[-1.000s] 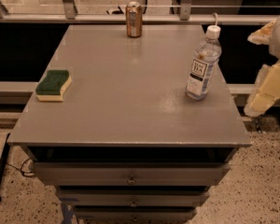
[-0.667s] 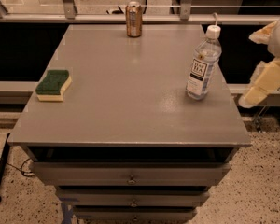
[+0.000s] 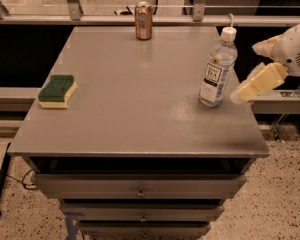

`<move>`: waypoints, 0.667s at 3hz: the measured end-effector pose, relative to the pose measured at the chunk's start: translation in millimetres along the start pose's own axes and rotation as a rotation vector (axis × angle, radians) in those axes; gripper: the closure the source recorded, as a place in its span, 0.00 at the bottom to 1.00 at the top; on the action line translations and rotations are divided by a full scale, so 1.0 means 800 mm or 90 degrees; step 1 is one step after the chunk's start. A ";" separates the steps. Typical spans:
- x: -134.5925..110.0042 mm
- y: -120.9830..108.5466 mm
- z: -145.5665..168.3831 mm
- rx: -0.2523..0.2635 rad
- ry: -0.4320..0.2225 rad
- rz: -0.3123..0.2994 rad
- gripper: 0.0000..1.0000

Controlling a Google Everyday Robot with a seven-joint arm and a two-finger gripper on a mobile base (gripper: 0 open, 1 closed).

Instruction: Move blue plastic bottle near orange can

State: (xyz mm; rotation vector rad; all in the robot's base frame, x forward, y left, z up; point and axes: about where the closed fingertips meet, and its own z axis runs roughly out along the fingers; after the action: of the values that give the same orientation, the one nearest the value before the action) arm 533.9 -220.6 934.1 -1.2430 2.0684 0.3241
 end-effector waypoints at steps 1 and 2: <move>-0.017 0.001 0.027 -0.025 -0.096 0.042 0.00; -0.029 -0.003 0.046 -0.030 -0.163 0.063 0.00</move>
Offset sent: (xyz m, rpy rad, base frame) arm 0.0410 0.0447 -0.0139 0.4106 -0.0898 -0.0242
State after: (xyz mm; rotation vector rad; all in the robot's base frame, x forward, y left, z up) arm 559.0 -186.0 923.2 -1.0671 1.9137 0.5522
